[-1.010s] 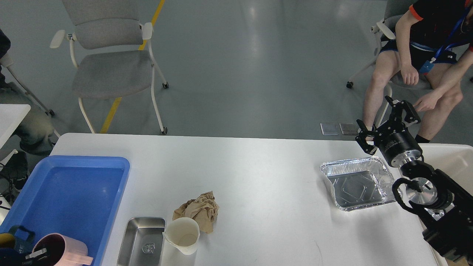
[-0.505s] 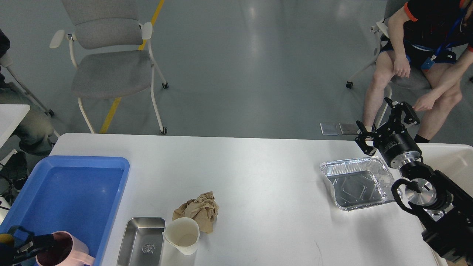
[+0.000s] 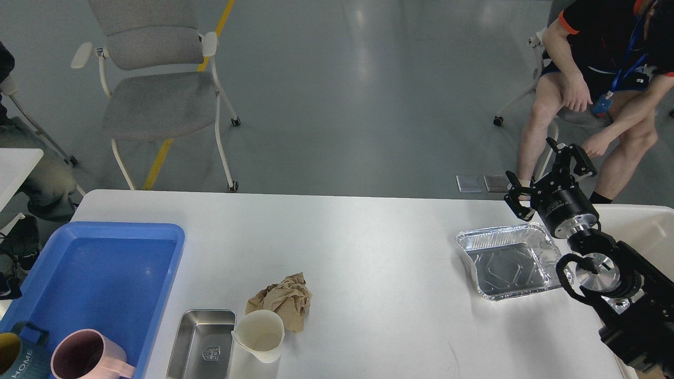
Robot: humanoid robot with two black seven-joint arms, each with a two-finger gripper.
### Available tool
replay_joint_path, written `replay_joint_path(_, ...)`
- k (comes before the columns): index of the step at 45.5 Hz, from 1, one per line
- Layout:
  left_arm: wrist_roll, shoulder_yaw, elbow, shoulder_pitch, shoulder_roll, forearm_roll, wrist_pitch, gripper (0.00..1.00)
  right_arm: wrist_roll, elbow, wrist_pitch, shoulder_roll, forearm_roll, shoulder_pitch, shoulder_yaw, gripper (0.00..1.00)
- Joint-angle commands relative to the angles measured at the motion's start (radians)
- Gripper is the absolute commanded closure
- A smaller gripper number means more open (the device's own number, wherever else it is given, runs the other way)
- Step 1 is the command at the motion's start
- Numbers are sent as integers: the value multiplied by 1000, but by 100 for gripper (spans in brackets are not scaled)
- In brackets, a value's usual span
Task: Tidy desktop
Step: 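Carry the pink mug into the blue tray and release it, then grasp the small metal tray with the left gripper and lift it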
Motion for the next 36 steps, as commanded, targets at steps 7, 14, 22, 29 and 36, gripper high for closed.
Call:
replay_joint_path(7, 1, -69, -10, -125, 116, -26, -161, 1, 0, -3, 2, 0, 0, -1, 0, 0)
replay_joint_path(14, 17, -59, -9, -123, 39, -20, -107, 1, 0, -1, 2, 8, 0, -1, 0, 0)
replay_joint_path(22, 32, -53, -1, -97, -197, 72, -7, 1, 0, 2, 0, 11, 0, -4, 0, 0)
replay_joint_path(29, 58, -47, 4, -89, -390, 195, 26, 2, 0, 6, 2, 18, 0, -18, 0, 0)
replay_joint_path(36, 158, 23, 53, -60, -561, 224, 101, 3, 0, 9, 2, 14, 0, -27, 0, 0)
